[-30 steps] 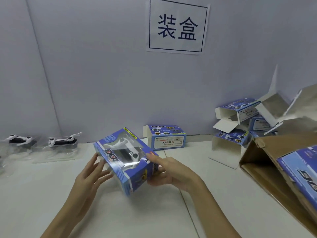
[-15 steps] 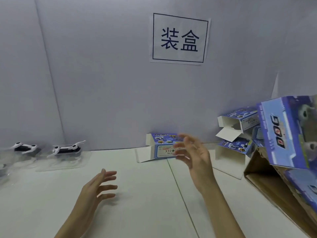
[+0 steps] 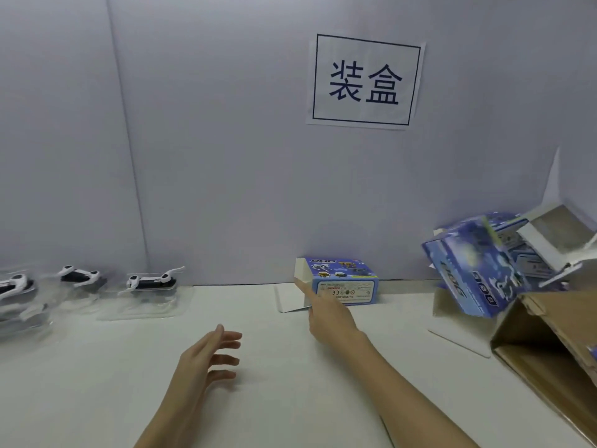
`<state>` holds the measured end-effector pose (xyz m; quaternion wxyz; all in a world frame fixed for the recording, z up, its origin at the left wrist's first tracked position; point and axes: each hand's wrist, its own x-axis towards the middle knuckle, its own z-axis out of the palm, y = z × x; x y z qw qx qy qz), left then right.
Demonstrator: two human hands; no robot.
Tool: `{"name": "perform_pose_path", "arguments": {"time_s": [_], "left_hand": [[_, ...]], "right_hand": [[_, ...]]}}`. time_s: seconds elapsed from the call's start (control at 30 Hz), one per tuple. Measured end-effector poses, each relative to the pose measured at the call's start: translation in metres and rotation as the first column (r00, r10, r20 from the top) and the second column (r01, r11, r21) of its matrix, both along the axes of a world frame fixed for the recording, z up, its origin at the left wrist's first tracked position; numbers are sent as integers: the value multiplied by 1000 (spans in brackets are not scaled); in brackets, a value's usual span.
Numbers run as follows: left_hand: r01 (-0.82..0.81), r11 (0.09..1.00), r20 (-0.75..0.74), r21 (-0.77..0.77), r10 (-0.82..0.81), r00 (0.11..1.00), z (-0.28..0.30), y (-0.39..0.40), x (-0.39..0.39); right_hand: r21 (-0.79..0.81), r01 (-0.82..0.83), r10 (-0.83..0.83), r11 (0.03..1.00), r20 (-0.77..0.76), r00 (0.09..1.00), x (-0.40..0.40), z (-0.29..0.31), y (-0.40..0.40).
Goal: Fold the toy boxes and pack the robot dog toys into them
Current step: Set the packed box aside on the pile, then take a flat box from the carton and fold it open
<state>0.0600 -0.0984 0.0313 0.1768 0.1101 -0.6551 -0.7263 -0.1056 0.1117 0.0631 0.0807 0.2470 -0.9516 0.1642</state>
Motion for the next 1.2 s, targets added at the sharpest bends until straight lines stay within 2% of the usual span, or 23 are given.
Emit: {"name": "perform_pose_path", "arguments": {"time_s": [0.1,0.2,0.3,0.43,0.5,0.53,0.6,0.67,0.73,0.83,1.0,1.2], "left_hand": [[-1,1000,3,0,1,1000,1,0,0],[-1,1000,6,-1,1,1000,2,-3,0],[6,1000,-2,-5,-6,1000,2,-3,0],[18,1000,1,-19,-18,1000,2,-1,1],[20,999,0,-27,-20,1000,3,-1,3],[14,999,-6,-29,-14,1000,3,-1,3],[-11,999,-26,-40,10,1000,3,-2,4],[-41,997,-56,-67,37,998,3,0,6],[-74,992,-78,-99,67,995,3,3,7],[-106,984,-90,-145,94,991,6,5,11],[-101,974,-127,-203,76,989,10,4,15],[-46,945,-147,-323,-3,989,17,16,19]], "right_hand": [[170,61,-57,984,-32,998,-18,-5,-6],[243,107,-68,964,-163,984,-28,-13,-10],[219,115,-48,969,-288,956,-25,-14,-18],[157,64,-17,986,-285,958,-14,-2,-19],[39,12,-1,999,-283,959,-5,12,-15],[-71,-39,15,997,-309,951,1,19,-13],[-345,-187,43,920,-385,922,18,29,-8],[-540,-333,55,773,-467,883,41,37,-2],[-604,-424,59,675,-529,847,62,36,3],[-682,-453,46,574,-526,849,87,27,7],[-779,-415,27,471,-457,889,105,24,8],[-901,-326,29,287,-332,943,110,33,14]]}}
